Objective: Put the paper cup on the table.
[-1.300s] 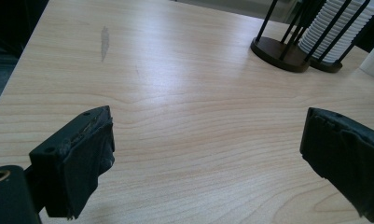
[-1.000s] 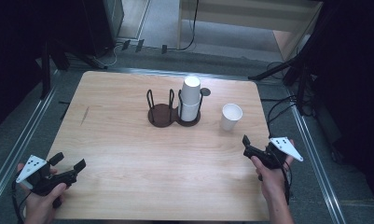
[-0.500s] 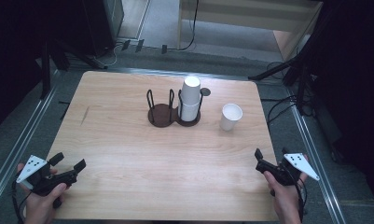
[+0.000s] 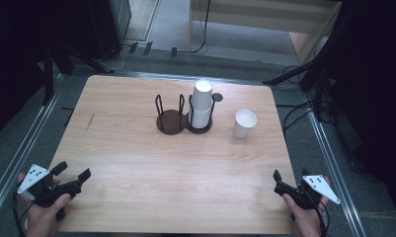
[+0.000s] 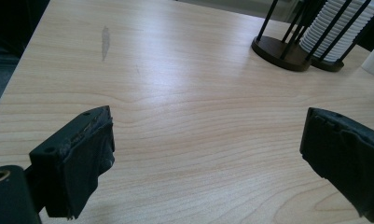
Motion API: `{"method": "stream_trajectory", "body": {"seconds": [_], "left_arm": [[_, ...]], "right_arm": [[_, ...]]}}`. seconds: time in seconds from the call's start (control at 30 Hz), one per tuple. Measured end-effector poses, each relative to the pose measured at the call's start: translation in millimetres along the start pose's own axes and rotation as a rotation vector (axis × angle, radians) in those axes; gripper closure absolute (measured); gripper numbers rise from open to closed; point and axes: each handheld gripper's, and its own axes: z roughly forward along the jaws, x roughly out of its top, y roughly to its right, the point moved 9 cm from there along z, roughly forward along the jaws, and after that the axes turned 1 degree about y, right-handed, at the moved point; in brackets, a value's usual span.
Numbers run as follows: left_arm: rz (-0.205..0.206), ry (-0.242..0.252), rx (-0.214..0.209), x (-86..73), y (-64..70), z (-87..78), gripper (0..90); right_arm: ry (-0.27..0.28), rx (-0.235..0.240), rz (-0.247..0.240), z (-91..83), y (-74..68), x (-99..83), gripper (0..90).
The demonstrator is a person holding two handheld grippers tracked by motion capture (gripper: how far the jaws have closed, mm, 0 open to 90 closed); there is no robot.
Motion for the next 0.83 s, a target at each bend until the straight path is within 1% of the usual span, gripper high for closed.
{"method": "stream_trajectory", "body": {"seconds": [0.1, 0.17, 0.27, 0.3, 0.33, 0.53, 0.6, 0.7, 0.8, 0.83], "left_arm": [[-0.004, 0.001, -0.001, 0.2, -0.1, 0.3, 3.6], [-0.003, 0.001, -0.001, 0.3, -0.3, 0.3, 3.6], [-0.006, 0.002, -0.003, 0.4, -0.2, 0.8, 3.6], [-0.005, 0.001, -0.004, 0.5, -0.2, 0.7, 3.6], [-0.003, -0.001, -0.003, 0.4, -0.5, 1.0, 3.6], [0.004, -0.008, 0.0, -0.1, -0.1, 1.7, 3.6], [0.002, -0.011, 0.001, -0.3, -0.5, 1.9, 3.6], [0.0, -0.01, 0.004, 0.0, -0.7, 2.6, 3.6], [0.0, -0.01, 0.007, 0.1, -0.8, 3.1, 3.6], [0.0, -0.01, 0.007, 0.1, -0.8, 3.1, 3.6]], "right_arm": [[0.007, -0.012, 0.012, -3.4, 5.6, -3.0, 0.0], [0.004, -0.012, 0.033, -6.3, 9.0, -6.2, 0.0], [0.001, -0.013, 0.035, -8.4, 10.9, -9.6, 0.0], [-0.001, -0.016, 0.061, -11.3, 13.7, -12.9, 0.0], [-0.001, -0.016, 0.068, -12.0, 14.2, -13.8, 0.2], [-0.014, -0.026, 0.062, -11.5, 15.4, -19.0, 2.0], [-0.02, -0.036, 0.088, -12.7, 19.4, -21.5, 2.5], [-0.024, -0.037, 0.101, -12.6, 22.5, -24.2, 2.5], [-0.023, -0.039, 0.1, -13.6, 20.7, -23.6, 2.5], [-0.02, -0.041, 0.09, -13.4, 20.3, -22.7, 2.6]]}}
